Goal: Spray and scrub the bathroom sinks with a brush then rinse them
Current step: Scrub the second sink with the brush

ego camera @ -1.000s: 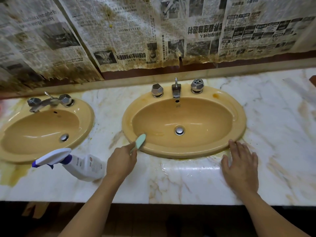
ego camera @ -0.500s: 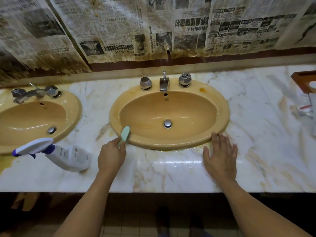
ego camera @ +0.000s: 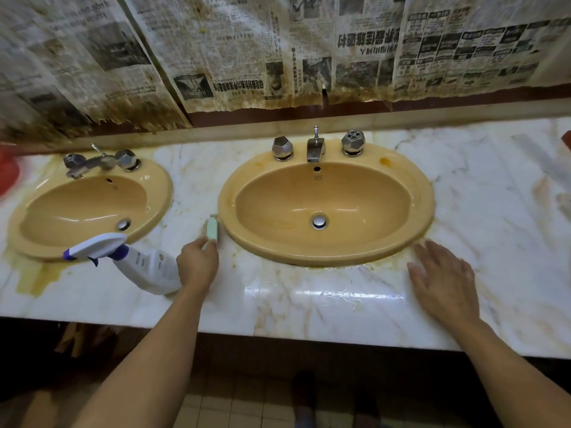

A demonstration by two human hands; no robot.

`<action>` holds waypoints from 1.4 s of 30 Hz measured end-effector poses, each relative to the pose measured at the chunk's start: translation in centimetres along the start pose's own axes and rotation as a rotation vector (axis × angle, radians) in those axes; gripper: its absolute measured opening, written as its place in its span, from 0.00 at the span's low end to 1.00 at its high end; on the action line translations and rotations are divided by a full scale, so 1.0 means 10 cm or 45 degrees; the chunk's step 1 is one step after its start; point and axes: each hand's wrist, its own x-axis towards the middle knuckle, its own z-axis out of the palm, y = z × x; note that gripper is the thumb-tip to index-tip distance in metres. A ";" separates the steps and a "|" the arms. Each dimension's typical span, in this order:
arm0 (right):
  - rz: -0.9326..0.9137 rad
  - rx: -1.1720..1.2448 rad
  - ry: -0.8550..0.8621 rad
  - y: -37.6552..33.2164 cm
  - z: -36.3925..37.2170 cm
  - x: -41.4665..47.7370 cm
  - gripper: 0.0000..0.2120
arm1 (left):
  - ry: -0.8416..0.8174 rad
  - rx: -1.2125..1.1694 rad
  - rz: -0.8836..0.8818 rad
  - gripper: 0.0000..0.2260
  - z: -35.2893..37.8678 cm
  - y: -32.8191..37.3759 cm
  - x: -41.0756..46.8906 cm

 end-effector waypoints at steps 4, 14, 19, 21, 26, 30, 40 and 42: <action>-0.054 -0.094 0.009 0.07 0.11 -0.09 0.30 | -0.042 -0.286 -0.189 0.15 0.16 0.04 -0.02; -0.040 -0.102 0.071 0.07 0.12 -0.08 0.28 | -0.011 -0.839 -0.759 0.07 0.41 0.19 -0.13; -0.036 -0.111 0.054 0.06 0.11 -0.07 0.29 | 0.107 -0.737 -0.640 0.08 0.46 0.26 -0.16; -0.037 -0.105 0.070 0.06 0.11 -0.07 0.28 | 0.100 -0.715 -0.582 0.11 0.53 0.20 -0.34; -0.039 -0.099 0.067 0.06 0.11 -0.08 0.28 | 0.069 -0.598 -0.480 0.15 0.74 0.08 -0.90; -0.028 -0.098 0.042 0.06 0.10 -0.08 0.29 | 0.018 -0.568 -0.480 0.15 0.65 0.08 -0.88; -0.009 -0.069 0.000 0.05 0.07 -0.08 0.30 | -0.008 -0.486 -0.293 0.15 0.72 0.07 -1.29; -0.011 -0.071 -0.009 0.06 0.06 -0.07 0.31 | 0.007 -0.429 -0.266 0.15 0.67 0.07 -1.27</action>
